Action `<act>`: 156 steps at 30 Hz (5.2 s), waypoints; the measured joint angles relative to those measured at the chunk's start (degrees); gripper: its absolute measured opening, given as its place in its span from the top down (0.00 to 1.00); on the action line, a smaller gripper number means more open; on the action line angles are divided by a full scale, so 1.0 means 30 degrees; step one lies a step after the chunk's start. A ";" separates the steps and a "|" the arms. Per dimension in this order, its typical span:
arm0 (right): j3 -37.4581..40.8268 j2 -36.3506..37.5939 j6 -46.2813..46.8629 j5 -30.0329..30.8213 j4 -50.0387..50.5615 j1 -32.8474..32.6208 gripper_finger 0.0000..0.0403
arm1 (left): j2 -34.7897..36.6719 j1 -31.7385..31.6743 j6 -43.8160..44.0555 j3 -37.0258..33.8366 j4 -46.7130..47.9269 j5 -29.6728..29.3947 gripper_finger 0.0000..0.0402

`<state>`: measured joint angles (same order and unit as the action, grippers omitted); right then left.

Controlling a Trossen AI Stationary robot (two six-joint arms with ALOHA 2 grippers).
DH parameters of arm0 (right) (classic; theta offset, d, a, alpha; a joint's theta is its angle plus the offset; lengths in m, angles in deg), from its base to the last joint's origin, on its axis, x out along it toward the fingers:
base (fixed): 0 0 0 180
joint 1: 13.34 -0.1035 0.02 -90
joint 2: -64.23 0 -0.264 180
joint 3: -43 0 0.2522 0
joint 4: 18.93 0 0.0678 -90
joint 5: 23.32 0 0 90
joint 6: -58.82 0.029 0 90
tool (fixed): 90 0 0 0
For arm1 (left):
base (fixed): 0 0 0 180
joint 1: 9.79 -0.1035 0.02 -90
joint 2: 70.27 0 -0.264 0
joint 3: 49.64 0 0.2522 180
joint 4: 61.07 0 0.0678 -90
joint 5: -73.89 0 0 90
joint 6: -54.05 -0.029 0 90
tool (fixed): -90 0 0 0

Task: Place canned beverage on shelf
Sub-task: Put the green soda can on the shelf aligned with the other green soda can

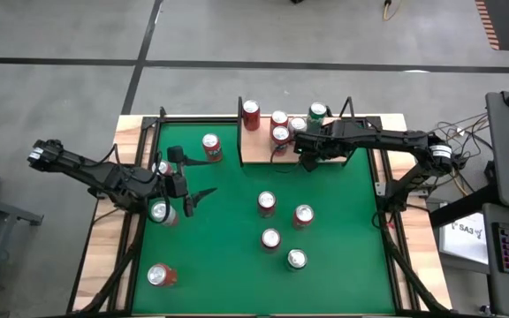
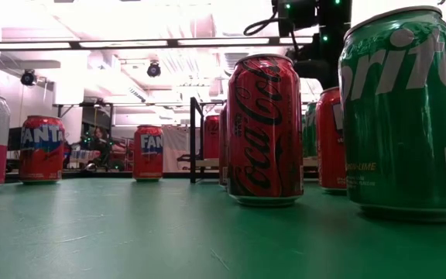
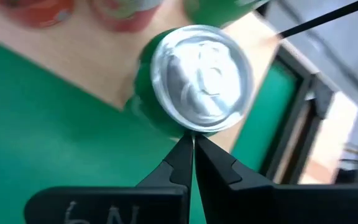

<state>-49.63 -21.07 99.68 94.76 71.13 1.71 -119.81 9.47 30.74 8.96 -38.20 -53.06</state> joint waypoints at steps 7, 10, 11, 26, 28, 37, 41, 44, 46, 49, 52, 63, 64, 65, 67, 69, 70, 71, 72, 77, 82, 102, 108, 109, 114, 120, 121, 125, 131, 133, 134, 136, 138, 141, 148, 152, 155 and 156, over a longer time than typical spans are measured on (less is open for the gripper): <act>0.0007 0.0131 -0.0392 0.1603 0.0675 0.0388 0.98 | 0.0000 0.0000 0.0000 0.0000 0.0000 0.0000 0.17; -0.0022 0.0399 -0.0532 0.0483 0.0688 0.0528 0.98 | 0.0000 0.0000 0.0000 0.0000 0.0000 0.0000 0.17; -0.0081 0.0523 -0.0578 -0.0531 0.0689 0.0582 0.98 | 0.0000 0.0000 0.0000 0.0000 0.0007 0.0000 0.17; 0.0000 0.0925 -0.1034 -0.1416 -0.1778 0.1455 0.98 | 0.0000 0.0000 0.0000 -0.0003 0.0146 0.0000 0.17; 0.0000 0.0925 -0.1196 -0.1155 -0.1639 0.1791 0.98 | 0.0000 0.0006 0.0000 0.0000 0.0139 0.0000 0.17; -0.0098 0.0983 -0.2135 -0.0857 -0.1289 0.2375 0.98 | 0.0000 0.0002 0.0000 -0.0002 0.0211 0.0000 0.17; -0.0632 0.1262 -0.1714 -0.1867 -0.1241 0.2359 0.98 | 0.0000 0.0001 0.0000 -0.0007 0.0503 0.0000 0.17; -0.1049 0.1345 -0.1503 -0.2644 -0.1256 0.2288 0.98 | 0.0007 0.0001 -0.0005 -0.0007 0.0706 -0.0015 0.17; -0.1223 0.1395 -0.1558 -0.4026 -0.1260 0.2339 0.98 | 0.0007 0.0002 0.0014 -0.0007 0.0801 -0.0007 0.17; -0.1275 0.1410 -0.1654 -0.5031 -0.1258 0.2450 0.98 | 0.0016 0.0002 0.0080 -0.0018 0.0772 -0.0007 0.17; -0.1212 0.1241 -0.1845 -0.5020 -0.1357 0.2476 0.98 | 0.0176 -0.0138 0.0079 -0.0135 0.0613 0.0000 0.17; -0.1078 0.0453 -0.2084 -0.4347 -0.1847 0.2653 0.98 | 0.0430 -0.2250 0.0473 -0.0510 0.0139 -0.1974 0.28; -0.1078 0.0355 -0.2091 -0.4343 -0.1868 0.2652 0.98 | 0.0431 -0.2346 0.0543 -0.0510 0.0117 -0.1974 0.29; -0.1078 0.0264 -0.2095 -0.4308 -0.1861 0.2659 0.98 | 0.0435 -0.2423 0.0581 -0.0510 0.0117 -0.1979 0.30; -0.1078 0.0050 -0.2129 -0.3964 -0.1868 0.2667 0.98 | 0.0437 -0.2520 0.0590 -0.0510 0.0117 -0.2003 0.32; -0.1071 -0.0045 -0.2142 -0.3784 -0.1786 0.2765 0.98 | 0.0437 -0.2527 0.0586 -0.0510 0.0117 -0.2024 0.34; -0.1071 -0.0051 -0.2135 -0.3767 -0.1715 0.2870 0.98 | 0.0437 -0.2521 0.0583 -0.0510 0.0117 -0.2018 0.35; -0.1071 -0.0045 -0.2135 -0.3661 -0.1613 0.2971 0.98 | 0.0431 -0.2521 0.0583 -0.0510 0.0117 -0.2024 0.36; -0.1071 -0.0038 -0.2135 -0.3474 -0.1472 0.3074 0.98 | 0.0430 -0.2521 0.0583 -0.0510 0.0117 -0.2019 0.37; -0.1071 0.0023 -0.2511 -0.2999 -0.0497 0.3688 0.98 | 0.0437 -0.2521 0.0583 -0.0510 0.0117 -0.2018 0.41; -0.1071 0.0034 -0.2931 -0.2448 -0.0530 0.3876 0.98 | 0.0432 -0.2521 0.0513 -0.0510 0.0117 -0.2018 0.43; -0.1071 0.0029 -0.4901 -0.1266 -0.1574 0.4612 0.98 | 0.0401 -0.2521 0.0004 -0.0510 0.0124 -0.2063 0.44; -0.1371 0.0099 -0.4688 -0.2792 -0.0556 0.4619 0.98 | 0.0415 -0.2514 -0.0131 -0.0510 0.0700 -0.3005 0.44; -0.1381 0.0147 -0.4549 -0.3263 -0.0386 0.4619 0.98 | 0.0415 -0.2514 -0.0117 -0.0510 0.0728 -0.3371 0.44; -0.1384 0.0071 -0.4277 -0.3855 -0.0265 0.4619 0.98 | 0.0415 -0.2521 -0.0080 -0.0510 0.0780 -0.3759 0.44; -0.1341 -0.0102 -0.5001 -0.3804 -0.1447 0.4619 0.98 | 0.0401 -0.2514 -0.0073 -0.0510 0.0772 -0.3752 0.44; -0.1333 -0.0102 -0.5080 -0.3804 -0.1667 0.4619 0.98 | 0.0401 -0.2518 -0.0073 -0.0510 0.0772 -0.3752 0.44; -0.1333 -0.0102 -0.5153 -0.3809 -0.2317 0.4619 0.98 | 0.0401 -0.2515 -0.0073 -0.0510 0.0772 -0.3730 0.44; -0.1333 -0.0102 -0.5122 -0.3818 -0.2193 0.4619 0.98 | 0.0401 -0.2521 -0.0073 -0.0510 0.0772 -0.3716 0.44; -0.1333 -0.0102 -0.4952 -0.3845 -0.1736 0.4619 0.98 | 0.0393 -0.2521 -0.0073 -0.0510 0.0772 -0.3716 0.44; -0.1333 -0.0102 -0.4891 -0.3864 -0.1506 0.4619 0.98 | 0.0393 -0.2516 -0.0073 -0.0510 0.0772 -0.3716 0.44; -0.1333 -0.0095 -0.4845 -0.3943 -0.1109 0.4619 0.98 | 0.0393 -0.2521 -0.0073 -0.0510 0.0772 -0.3710 0.44; -0.1333 -0.0095 -0.4851 -0.3978 -0.1163 0.4619 0.98 | 0.0398 -0.2516 -0.0073 -0.0510 0.0772 -0.3708 0.44; -0.1333 -0.0087 -0.4882 -0.3828 -0.1349 0.4619 0.98 | 0.0386 -0.2521 -0.0073 -0.0510 0.0772 -0.3708 0.44; -0.1330 -0.0080 -0.5340 -0.3297 -0.2047 0.4714 0.98 | 0.0386 -0.2519 -0.0073 -0.0510 0.0771 -0.3708 0.44; -0.1344 -0.0073 -0.5557 -0.3184 -0.1881 0.4714 0.98 | 0.0386 -0.2521 -0.0073 -0.0510 0.0772 -0.3708 0.44; -0.1634 -0.0069 -0.5641 -0.3867 -0.0722 0.4710 0.98 | 0.0381 -0.2517 -0.0073 -0.0510 0.0838 -0.3707 0.44; -0.1693 -0.0047 -0.5637 -0.3874 -0.0472 0.4709 0.98 | 0.0379 -0.2516 -0.0073 -0.0510 0.0845 -0.3708 0.44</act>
<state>-54.71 -21.21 82.77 83.14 69.72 15.83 -118.68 1.93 30.52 7.43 -35.67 -64.19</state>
